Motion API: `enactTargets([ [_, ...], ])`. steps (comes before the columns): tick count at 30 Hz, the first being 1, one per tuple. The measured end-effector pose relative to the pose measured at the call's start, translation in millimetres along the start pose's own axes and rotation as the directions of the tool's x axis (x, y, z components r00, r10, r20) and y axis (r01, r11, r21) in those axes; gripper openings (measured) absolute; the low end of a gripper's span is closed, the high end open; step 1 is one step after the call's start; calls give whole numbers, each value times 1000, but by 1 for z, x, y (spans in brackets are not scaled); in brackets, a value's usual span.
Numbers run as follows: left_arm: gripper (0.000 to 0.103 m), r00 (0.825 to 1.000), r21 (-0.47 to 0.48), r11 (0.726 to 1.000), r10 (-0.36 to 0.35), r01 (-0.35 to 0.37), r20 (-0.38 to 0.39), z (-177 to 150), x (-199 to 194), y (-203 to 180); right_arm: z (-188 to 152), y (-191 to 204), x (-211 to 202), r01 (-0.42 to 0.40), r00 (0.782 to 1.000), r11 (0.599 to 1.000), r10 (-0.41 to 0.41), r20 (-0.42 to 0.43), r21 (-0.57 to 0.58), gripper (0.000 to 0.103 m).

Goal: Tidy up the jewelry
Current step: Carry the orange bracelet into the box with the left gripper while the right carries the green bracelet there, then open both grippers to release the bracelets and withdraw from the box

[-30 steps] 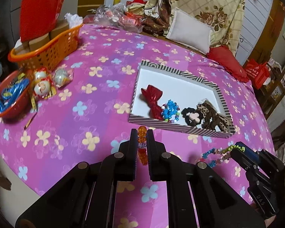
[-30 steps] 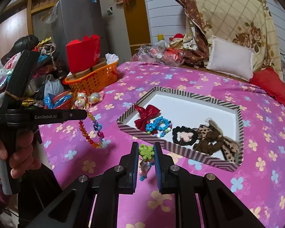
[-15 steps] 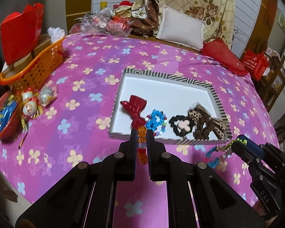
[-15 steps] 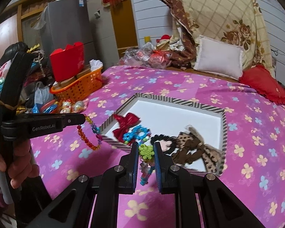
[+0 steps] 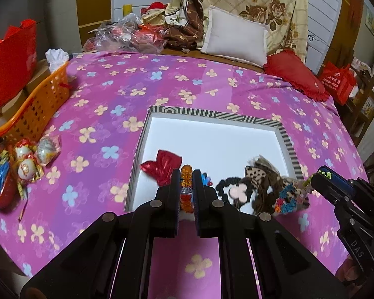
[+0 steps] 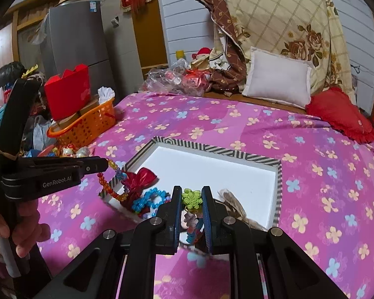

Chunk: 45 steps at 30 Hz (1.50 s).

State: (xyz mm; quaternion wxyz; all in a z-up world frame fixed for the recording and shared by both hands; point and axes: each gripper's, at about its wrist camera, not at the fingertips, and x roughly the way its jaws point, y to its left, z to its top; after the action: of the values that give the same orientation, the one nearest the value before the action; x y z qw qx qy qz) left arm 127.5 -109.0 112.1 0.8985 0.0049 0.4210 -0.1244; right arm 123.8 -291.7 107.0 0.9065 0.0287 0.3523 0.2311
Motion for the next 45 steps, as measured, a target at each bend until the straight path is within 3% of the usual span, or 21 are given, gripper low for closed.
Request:
enactTargets([
  [8, 8, 1000, -18, 1000, -1, 1, -27, 14, 31, -5, 5, -4, 30, -35, 999, 999, 36, -38, 22, 15],
  [23, 8, 996, -9, 1000, 8, -9, -93, 3, 76, -14, -8, -8, 82, -86, 990, 993, 95, -105, 84, 15],
  [30, 8, 992, 4, 1000, 29, -29, -126, -9, 95, -15, -23, -20, 108, -74, 982, 989, 95, -164, 128, 15],
  [35, 8, 988, 20, 998, 59, -56, -142, -22, 106, -13, -36, -34, 112, -21, 978, 987, 53, -200, 160, 15],
  [37, 8, 989, 29, 997, 71, -68, -133, -25, 106, -14, -39, -38, 110, -10, 978, 985, 45, -204, 172, 23],
  [39, 8, 989, 32, 997, 80, -77, -121, -27, 105, -15, -40, -39, 105, -10, 980, 983, 46, -195, 182, 43],
  [43, 16, 989, 41, 995, 90, -86, -116, -30, 103, -16, -44, -36, 89, 7, 986, 984, 23, -164, 178, 45],
  [45, 32, 989, 45, 995, 91, -87, -113, -32, 101, -17, -46, -35, 84, 0, 987, 983, 29, -157, 183, 45],
])
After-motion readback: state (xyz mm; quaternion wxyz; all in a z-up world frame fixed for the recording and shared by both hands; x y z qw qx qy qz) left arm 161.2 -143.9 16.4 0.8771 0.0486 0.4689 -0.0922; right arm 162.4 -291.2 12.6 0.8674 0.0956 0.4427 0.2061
